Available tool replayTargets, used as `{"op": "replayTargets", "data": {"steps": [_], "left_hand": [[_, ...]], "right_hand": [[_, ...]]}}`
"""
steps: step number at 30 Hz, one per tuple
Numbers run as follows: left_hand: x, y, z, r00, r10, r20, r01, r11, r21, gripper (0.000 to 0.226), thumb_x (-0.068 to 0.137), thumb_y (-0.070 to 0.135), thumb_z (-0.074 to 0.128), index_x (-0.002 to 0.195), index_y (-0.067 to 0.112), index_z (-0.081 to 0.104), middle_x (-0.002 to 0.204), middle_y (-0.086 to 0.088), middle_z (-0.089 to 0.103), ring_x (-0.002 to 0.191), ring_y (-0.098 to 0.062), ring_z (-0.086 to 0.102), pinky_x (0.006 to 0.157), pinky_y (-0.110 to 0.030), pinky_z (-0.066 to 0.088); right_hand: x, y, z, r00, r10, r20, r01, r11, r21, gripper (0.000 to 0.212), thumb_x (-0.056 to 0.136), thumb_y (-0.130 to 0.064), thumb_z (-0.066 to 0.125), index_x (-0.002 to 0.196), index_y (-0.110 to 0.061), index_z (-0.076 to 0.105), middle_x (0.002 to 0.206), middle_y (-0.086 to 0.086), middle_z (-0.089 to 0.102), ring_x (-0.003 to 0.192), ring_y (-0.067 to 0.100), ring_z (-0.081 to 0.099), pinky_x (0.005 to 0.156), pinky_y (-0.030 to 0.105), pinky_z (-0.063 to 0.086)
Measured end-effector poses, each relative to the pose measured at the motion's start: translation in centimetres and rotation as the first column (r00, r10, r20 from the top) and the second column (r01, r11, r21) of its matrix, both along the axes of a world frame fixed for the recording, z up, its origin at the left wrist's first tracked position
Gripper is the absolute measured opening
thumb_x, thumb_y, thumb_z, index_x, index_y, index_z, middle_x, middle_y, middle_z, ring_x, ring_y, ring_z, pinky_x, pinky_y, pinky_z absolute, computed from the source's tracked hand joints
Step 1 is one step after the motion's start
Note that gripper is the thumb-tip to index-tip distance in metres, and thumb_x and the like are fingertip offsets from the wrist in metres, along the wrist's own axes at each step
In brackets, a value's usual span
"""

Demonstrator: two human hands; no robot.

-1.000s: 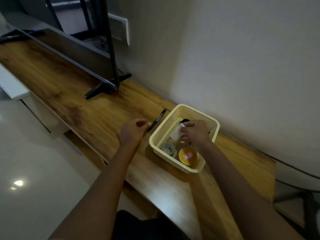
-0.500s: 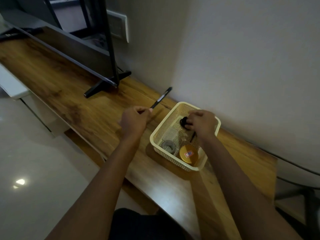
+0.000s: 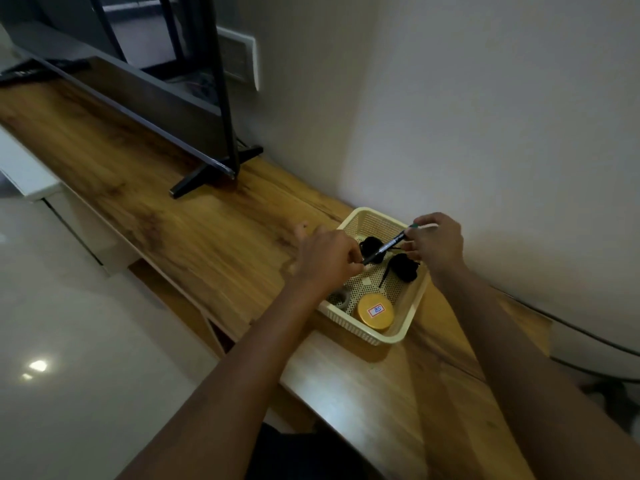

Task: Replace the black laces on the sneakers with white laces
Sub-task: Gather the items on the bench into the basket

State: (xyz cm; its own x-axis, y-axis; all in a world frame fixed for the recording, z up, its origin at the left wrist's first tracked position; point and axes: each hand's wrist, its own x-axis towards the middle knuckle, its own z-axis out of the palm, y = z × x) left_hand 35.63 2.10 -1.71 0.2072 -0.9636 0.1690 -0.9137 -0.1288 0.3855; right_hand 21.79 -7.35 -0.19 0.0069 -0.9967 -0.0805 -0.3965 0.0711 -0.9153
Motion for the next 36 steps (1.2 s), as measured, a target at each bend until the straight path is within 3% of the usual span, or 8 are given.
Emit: {"op": "replayTargets", "data": {"steps": [6, 16, 21, 24, 26, 28, 32, 36], "left_hand": [[-1.3, -0.3, -0.8, 0.971, -0.088, 0.224, 0.044, 0.98, 0.195, 0.026, 0.08, 0.05, 0.065, 0.096, 0.029, 0.071, 0.122, 0.002, 0.05, 0.125, -0.025, 0.032, 0.108, -0.051, 0.007], [-1.6, -0.5, -1.4, 0.957, -0.106, 0.269, 0.043, 0.972, 0.231, 0.023, 0.087, 0.042, 0.06, 0.103, 0.03, 0.07, 0.125, 0.001, 0.051, 0.127, -0.025, 0.031, 0.109, -0.052, 0.008], [1.4, 0.0, 0.0, 0.994, 0.097, -0.046, -0.098, 0.995, -0.019, 0.02, 0.089, 0.032, 0.061, 0.108, 0.033, 0.067, 0.123, 0.007, 0.053, 0.12, -0.018, 0.043, 0.101, -0.039, 0.025], [3.9, 1.3, 0.6, 0.919, 0.181, -0.351, -0.16, 0.983, 0.087, 0.031, 0.092, 0.027, 0.058, 0.122, 0.019, 0.06, 0.126, -0.002, 0.058, 0.116, -0.021, 0.053, 0.095, -0.035, 0.041], [4.2, 2.8, 0.0, 0.854, 0.205, -0.478, -0.074, 0.958, 0.278, 0.042, 0.095, 0.029, 0.055, 0.133, 0.011, 0.051, 0.131, -0.008, 0.056, 0.112, -0.023, 0.057, 0.084, -0.032, 0.047], [3.5, 4.5, -0.7, 0.812, 0.23, -0.537, -0.014, 0.926, 0.377, 0.042, 0.096, 0.031, 0.052, 0.133, 0.011, 0.05, 0.125, -0.011, 0.061, 0.095, -0.024, 0.063, 0.067, -0.029, 0.051], [2.0, 5.6, -1.3, 0.646, 0.331, -0.689, -0.133, 0.936, 0.325, 0.032, 0.098, 0.02, 0.05, 0.126, 0.005, 0.054, 0.094, -0.007, 0.065, 0.048, -0.011, 0.063, 0.044, -0.023, 0.052], [0.8, 4.7, -1.0, 0.618, 0.345, -0.706, -0.203, 0.938, 0.281, 0.033, 0.099, 0.019, 0.046, 0.125, 0.0, 0.055, 0.089, -0.011, 0.066, 0.048, -0.01, 0.061, 0.037, -0.017, 0.045]], "right_hand": [[2.0, -0.9, -1.9, 0.803, 0.143, -0.578, -0.2, 0.979, -0.035, 0.018, 0.082, -0.006, 0.061, 0.097, 0.003, 0.063, 0.092, 0.019, 0.063, 0.09, 0.035, 0.064, 0.071, 0.038, 0.053], [2.5, 0.0, -2.0, 0.521, 0.162, -0.838, -0.331, 0.943, -0.023, 0.024, 0.089, -0.019, 0.056, 0.106, -0.002, 0.061, 0.109, 0.015, 0.062, 0.114, 0.034, 0.045, 0.086, 0.037, 0.042], [0.3, 1.2, -0.9, 0.848, -0.029, -0.529, -0.134, 0.954, -0.267, 0.028, 0.086, -0.011, 0.056, 0.111, -0.006, 0.068, 0.114, 0.016, 0.059, 0.114, 0.034, 0.041, 0.082, 0.03, 0.037], [-1.7, 3.2, -0.8, 0.951, -0.134, -0.279, 0.094, 0.984, -0.152, 0.029, 0.084, -0.015, 0.06, 0.112, -0.009, 0.066, 0.117, 0.013, 0.059, 0.111, 0.032, 0.049, 0.075, 0.01, 0.031], [-1.7, 4.7, -1.6, 0.985, -0.132, -0.106, 0.139, 0.989, 0.056, 0.023, 0.082, -0.02, 0.062, 0.105, -0.014, 0.065, 0.112, 0.009, 0.063, 0.106, 0.031, 0.055, 0.098, 0.029, 0.04], [-2.0, 7.1, -1.4, 0.993, -0.111, 0.039, 0.1, 0.97, 0.222, 0.015, 0.085, -0.017, 0.057, 0.099, -0.013, 0.061, 0.095, 0.008, 0.064, 0.089, 0.029, 0.059, 0.093, 0.052, 0.047], [-1.6, 9.5, -2.2, 0.984, -0.117, 0.131, 0.064, 0.932, 0.357, 0.049, 0.088, 0.0, 0.046, 0.136, -0.013, 0.044, 0.126, 0.009, 0.052, 0.107, 0.034, 0.057, 0.088, 0.055, 0.05], [-1.4, 8.8, -2.6, 0.99, -0.105, 0.099, 0.071, 0.953, 0.296, 0.053, 0.086, 0.001, 0.044, 0.137, -0.013, 0.046, 0.14, 0.009, 0.047, 0.12, 0.033, 0.052, 0.095, 0.05, 0.049]]}}
